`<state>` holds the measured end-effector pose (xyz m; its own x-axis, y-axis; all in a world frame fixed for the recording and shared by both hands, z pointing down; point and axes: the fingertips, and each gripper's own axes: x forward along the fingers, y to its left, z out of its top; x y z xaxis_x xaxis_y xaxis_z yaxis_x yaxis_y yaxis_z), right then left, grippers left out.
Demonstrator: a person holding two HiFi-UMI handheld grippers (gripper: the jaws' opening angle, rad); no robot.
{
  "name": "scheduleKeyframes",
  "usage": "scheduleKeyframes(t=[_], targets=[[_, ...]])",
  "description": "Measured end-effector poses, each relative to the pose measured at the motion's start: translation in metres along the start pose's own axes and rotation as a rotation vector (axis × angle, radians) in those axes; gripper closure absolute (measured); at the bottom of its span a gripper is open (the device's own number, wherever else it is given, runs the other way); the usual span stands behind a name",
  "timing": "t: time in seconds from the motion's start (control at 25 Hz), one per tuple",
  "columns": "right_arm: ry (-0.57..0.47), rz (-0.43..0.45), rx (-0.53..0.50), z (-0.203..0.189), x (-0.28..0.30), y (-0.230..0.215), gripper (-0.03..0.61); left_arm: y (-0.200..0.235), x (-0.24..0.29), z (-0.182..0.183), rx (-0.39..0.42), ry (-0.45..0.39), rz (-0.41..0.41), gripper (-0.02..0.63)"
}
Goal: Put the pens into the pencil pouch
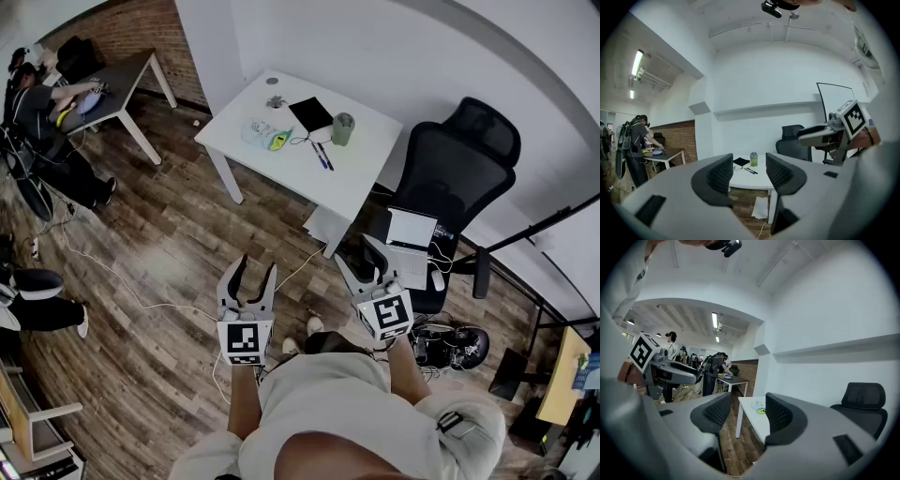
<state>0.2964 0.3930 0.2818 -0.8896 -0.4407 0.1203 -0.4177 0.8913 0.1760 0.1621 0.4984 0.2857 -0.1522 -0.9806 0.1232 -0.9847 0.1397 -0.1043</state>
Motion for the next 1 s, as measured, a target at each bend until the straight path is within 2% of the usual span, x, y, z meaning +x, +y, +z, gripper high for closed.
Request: scheduleKeyframes(t=[0.08, 0.16, 0.44, 0.76, 1.0], targets=[[-0.018, 0.018, 0.009, -0.001, 0.004, -0.008, 0.341, -0.005, 0.011, 0.002, 0.007, -0.001, 0.004, 0.399], [-0.027, 0.032, 0.021, -0.004, 0.006, -0.015, 0.308, -0.012, 0.021, 0.004, 0.018, 0.0, 0.005, 0.395], [-0.031, 0.078, 0.031, -0.008, 0.026, -0.032, 0.295, -0.024, 0.044, 0.01, 0.043, 0.009, 0.012, 0.385], [-0.029, 0.121, 0.028, -0.01, 0.072, -0.043, 0.295, 0.005, 0.076, 0.009, 0.037, 0.006, 0.056, 0.38], [-0.01, 0.117, 0.032, -0.014, 0.114, -0.05, 0.295, 0.035, 0.109, 0.002, 0.024, 0.008, 0.047, 0.38]])
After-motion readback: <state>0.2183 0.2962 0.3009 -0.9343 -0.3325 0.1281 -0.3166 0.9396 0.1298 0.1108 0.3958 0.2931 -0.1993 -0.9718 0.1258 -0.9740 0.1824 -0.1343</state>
